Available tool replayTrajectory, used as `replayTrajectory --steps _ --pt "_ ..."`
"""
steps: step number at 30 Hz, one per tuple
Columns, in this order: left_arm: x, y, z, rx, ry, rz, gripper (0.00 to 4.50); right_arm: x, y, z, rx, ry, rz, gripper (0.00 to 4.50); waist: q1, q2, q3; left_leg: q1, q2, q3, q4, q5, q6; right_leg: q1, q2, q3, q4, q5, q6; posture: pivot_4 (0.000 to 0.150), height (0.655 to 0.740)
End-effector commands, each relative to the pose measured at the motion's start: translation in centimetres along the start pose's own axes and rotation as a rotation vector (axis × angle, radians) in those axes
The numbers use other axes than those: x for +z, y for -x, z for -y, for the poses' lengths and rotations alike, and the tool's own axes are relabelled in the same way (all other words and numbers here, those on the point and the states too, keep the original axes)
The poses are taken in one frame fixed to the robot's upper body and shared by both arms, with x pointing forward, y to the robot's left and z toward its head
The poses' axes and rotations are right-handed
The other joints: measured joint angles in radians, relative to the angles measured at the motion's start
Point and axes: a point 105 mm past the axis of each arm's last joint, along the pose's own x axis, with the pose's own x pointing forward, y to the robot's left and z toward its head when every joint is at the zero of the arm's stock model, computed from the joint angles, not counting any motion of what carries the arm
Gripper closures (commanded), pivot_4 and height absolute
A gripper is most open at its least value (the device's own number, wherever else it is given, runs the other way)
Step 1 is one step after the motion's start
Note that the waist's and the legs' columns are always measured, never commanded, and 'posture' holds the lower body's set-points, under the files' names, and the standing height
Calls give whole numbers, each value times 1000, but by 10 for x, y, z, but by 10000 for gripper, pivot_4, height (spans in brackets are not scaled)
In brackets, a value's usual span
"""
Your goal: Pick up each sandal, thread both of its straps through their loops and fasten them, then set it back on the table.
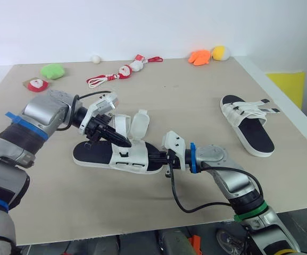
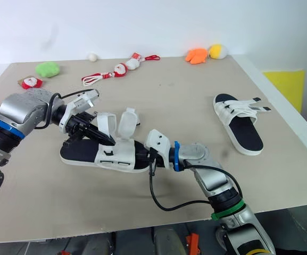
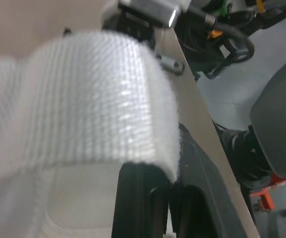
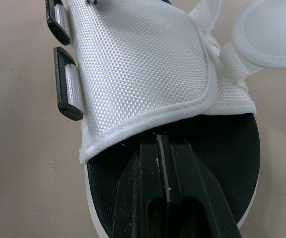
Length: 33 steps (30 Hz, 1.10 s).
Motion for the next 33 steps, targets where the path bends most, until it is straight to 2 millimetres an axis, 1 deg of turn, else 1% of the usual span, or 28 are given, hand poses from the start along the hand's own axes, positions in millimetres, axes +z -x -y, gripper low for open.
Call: replayTrajectory --steps 1,5,10,13,19,29,33 --pt "-1 0 7 -20 -11 -18 44492 -6 -3 -5 17 -15 -21 45000 0 0 0 0 0 0 0 0 0 0 0 0 0 0 0 1500 7400" --pt "-3 -3 14 -50 23 -15 44492 -6 -3 -5 17 -13 -21 45000 0 0 0 0 0 0 0 0 0 0 0 0 0 0 0 1500 7400" --pt "3 0 20 -66 38 15 44492 -6 -3 -6 20 -15 -20 45000 0 0 0 0 0 0 0 0 0 -1 0 0 1 0 0 1500 7400" --pt "-1 0 20 -60 37 -9 44492 -5 -4 -6 21 -15 -20 45000 0 0 0 0 0 0 0 0 0 -1 1 0 1 0 -1 1500 7400" --pt "-14 -3 13 -37 49 -50 44492 -5 -5 -6 21 -13 -16 45000 0 0 0 0 0 0 0 0 0 -1 1 0 1 0 -1 1500 7400" --pt "-14 -6 8 -29 47 -40 44492 -5 -4 -8 20 -16 -17 45000 0 0 0 0 0 0 0 0 0 -1 1 0 2 0 -1 1500 7400" --pt "-19 -7 5 -14 41 -59 44492 -4 -4 -8 19 -15 -16 45000 0 0 0 0 0 0 0 0 0 -1 1 0 2 -1 -1 1500 7400"
